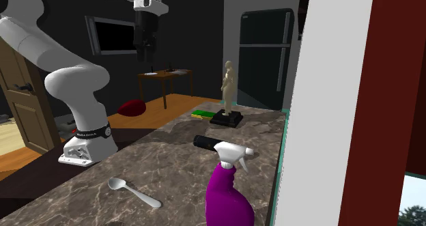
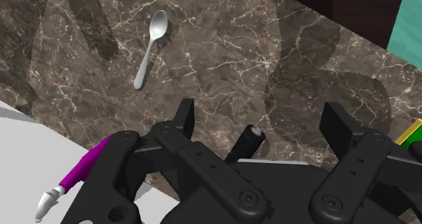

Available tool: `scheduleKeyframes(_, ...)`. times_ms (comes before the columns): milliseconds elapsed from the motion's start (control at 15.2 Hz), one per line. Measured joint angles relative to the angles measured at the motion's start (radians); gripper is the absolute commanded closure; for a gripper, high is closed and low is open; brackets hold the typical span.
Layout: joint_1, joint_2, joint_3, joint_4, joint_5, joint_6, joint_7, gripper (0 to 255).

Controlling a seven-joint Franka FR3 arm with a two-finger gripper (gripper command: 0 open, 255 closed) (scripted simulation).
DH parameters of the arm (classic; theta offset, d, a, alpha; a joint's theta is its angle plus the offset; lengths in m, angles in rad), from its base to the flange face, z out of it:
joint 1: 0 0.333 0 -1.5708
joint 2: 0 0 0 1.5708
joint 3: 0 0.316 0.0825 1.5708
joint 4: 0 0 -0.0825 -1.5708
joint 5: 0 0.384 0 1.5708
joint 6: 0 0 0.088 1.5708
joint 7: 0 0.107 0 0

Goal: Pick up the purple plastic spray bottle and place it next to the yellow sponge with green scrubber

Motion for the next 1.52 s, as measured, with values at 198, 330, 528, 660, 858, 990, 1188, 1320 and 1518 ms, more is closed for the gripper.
scheduleKeyframes(198, -0.012, 0.036, -0.019, 0.012, -0.013, 0.026, -0.011, 0)
scheduleKeyframes(330, -0.029, 0.083, -0.05, 0.025, -0.034, 0.065, -0.029, 0)
scheduleKeyframes(528, -0.053, 0.174, -0.095, 0.063, -0.059, 0.127, -0.054, 0)
scheduleKeyframes(660, -0.067, 0.233, -0.124, 0.098, -0.07, 0.156, -0.071, 0)
scheduleKeyframes(858, -0.085, 0.322, -0.162, 0.142, -0.079, 0.209, -0.091, 0)
scheduleKeyframes(990, -0.099, 0.389, -0.194, 0.193, -0.085, 0.231, -0.117, 0)
scheduleKeyframes(1188, -0.116, 0.487, -0.237, 0.258, -0.082, 0.273, -0.148, 0)
scheduleKeyframes(1320, -0.129, 0.548, -0.265, 0.302, -0.077, 0.295, -0.173, 0)
scheduleKeyframes(1518, -0.145, 0.657, -0.302, 0.391, -0.055, 0.32, -0.208, 0)
